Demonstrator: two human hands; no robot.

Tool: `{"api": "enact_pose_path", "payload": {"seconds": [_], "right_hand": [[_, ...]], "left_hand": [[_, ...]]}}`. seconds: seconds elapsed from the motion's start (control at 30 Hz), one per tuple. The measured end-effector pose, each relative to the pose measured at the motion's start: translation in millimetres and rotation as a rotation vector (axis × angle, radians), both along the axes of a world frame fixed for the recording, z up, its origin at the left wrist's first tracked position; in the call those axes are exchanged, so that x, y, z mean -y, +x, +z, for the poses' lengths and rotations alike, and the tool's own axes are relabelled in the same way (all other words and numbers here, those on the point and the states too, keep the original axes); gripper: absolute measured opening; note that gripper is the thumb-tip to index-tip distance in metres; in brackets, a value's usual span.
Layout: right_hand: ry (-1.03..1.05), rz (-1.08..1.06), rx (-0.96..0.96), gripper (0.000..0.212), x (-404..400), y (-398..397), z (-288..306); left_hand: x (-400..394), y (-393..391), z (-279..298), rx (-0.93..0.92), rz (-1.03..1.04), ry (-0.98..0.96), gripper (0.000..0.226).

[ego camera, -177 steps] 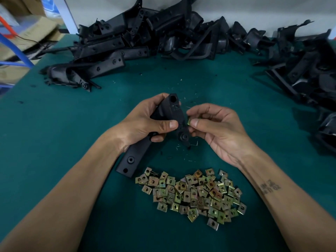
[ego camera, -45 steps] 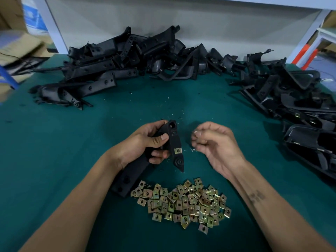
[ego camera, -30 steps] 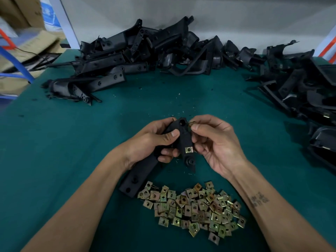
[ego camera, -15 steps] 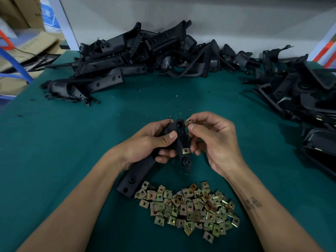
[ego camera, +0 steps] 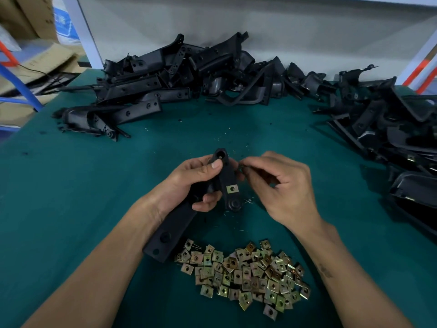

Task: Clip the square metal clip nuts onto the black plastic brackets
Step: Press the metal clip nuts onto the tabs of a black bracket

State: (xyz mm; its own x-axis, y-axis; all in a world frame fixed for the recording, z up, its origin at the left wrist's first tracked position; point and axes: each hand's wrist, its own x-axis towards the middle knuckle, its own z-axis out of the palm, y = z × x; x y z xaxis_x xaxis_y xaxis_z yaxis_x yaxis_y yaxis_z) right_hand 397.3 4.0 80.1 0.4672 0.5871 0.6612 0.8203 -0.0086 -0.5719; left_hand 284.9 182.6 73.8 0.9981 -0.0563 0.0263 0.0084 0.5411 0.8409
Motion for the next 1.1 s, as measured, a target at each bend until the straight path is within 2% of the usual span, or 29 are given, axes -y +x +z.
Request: {"api": "enact_pose_path", "payload": {"seconds": [0.1,0.27,0.37,0.43,0.57,0.63,0.67,0.73,0.83,0.97,1.1], "right_hand": [[-0.001,0.054,-0.071,0.018,2.0,-0.6,1.0],[0.058,0.143,-0.550,0.026,0.5,-9.6,0.0],[0.131,0.139,-0.759,0.014,-2.7,-14.8,0.2],[0.137,0.095,-0.790,0.011,-4.9,-15.8,0.5],[0.096,-0.005,-0.811,0.021,-4.1,-15.1,2.1],[0.091,-0.062,-0.837,0.018,-3.6,-14.7,6.1],[0.119,-0.077,-0.887,0.015,-2.7,-14.2,9.2],[0.168,-0.020,-1.043,0.013,0.5,-12.6,16.0],[0.104,0.159,-1.228,0.022,2.2,-17.8,22.4],[0.061,0.216,-1.314,0.023,-1.6,-25.5,25.5],[0.057,0.226,-1.298,0.025,0.0,-25.3,29.2]], "left_hand": [[-0.2,1.2,-1.5,-0.013,0.000,0.009,0.055],[0.1,2.5,-5.3,0.011,0.022,0.032,0.056],[0.5,2.6,-6.4,0.006,0.074,0.061,0.056],[0.5,2.1,-6.4,0.007,0.080,0.085,0.059],[-0.3,2.1,-7.0,-0.016,0.101,0.128,0.060],[0.6,2.3,-8.3,-0.015,0.082,0.135,0.070],[1.2,2.3,-8.9,-0.009,0.057,0.133,0.068],[2.8,2.0,-9.8,-0.003,0.008,0.121,0.053],[4.9,1.8,-9.5,0.010,-0.011,0.145,0.033],[4.3,2.3,-6.9,0.064,-0.034,0.173,0.041],[3.5,1.3,-5.7,0.084,-0.048,0.155,0.051]]}}
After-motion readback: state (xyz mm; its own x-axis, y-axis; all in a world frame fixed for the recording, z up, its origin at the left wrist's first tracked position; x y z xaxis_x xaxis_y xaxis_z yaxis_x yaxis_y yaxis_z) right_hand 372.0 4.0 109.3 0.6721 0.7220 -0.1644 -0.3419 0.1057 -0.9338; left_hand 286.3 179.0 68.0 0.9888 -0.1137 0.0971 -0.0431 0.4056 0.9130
